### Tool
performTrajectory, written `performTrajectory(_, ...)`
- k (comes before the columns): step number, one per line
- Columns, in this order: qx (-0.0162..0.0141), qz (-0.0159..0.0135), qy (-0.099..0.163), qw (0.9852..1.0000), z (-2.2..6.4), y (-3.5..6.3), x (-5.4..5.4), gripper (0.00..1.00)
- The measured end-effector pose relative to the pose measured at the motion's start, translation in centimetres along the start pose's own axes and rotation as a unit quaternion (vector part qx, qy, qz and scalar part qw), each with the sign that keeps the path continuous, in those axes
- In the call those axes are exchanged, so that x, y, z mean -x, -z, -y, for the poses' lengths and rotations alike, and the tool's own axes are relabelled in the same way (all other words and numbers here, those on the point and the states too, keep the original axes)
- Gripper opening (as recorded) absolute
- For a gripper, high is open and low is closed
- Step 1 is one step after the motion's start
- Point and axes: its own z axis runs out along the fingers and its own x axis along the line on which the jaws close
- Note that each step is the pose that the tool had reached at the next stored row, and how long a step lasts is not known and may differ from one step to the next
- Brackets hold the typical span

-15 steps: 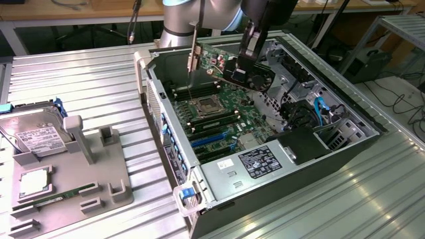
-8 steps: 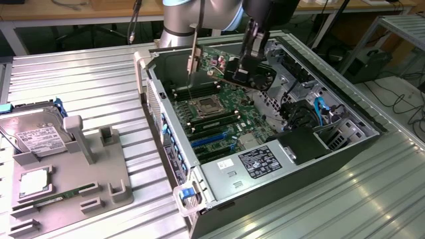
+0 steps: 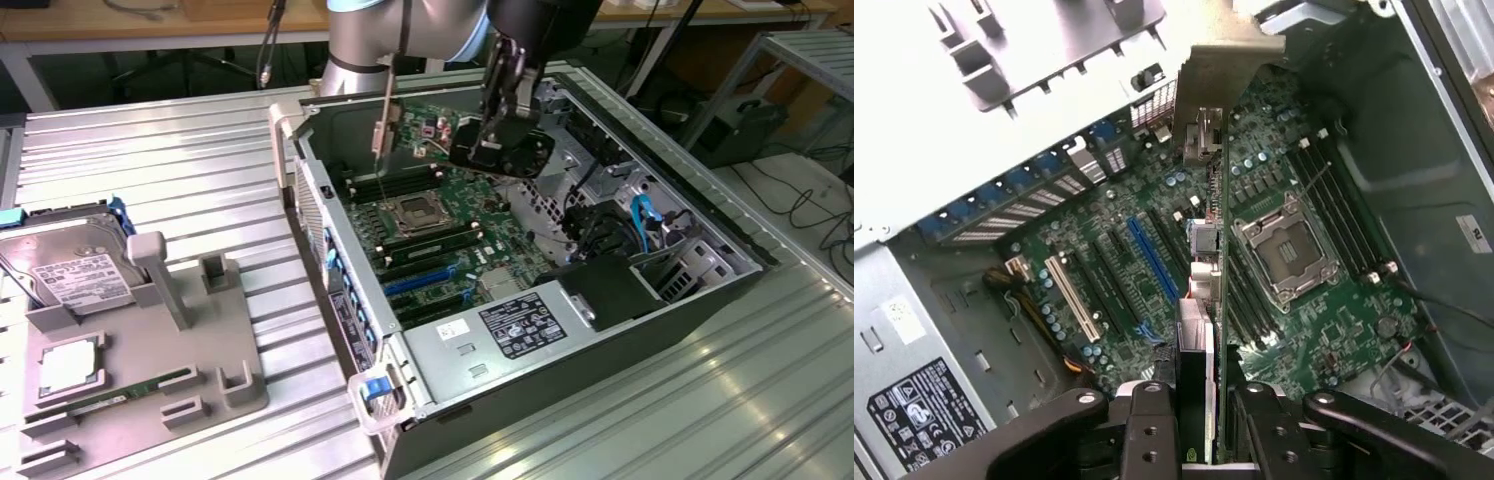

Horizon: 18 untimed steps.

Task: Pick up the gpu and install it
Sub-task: 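Insert the gpu into the slot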

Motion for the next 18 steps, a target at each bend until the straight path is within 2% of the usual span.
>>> performTrajectory(5,0.0019,-0.0020,0.035,0.9994,0.11,-0.01,0.06,0.27)
performTrajectory(9,0.0034,-0.0037,0.063,0.9980,0.22,-0.02,0.12,0.27)
performTrajectory(14,0.0059,-0.0064,0.108,0.9941,0.26,-0.04,0.13,0.27)
performTrajectory(18,0.0070,-0.0076,0.129,0.9915,0.32,-0.05,0.16,0.27)
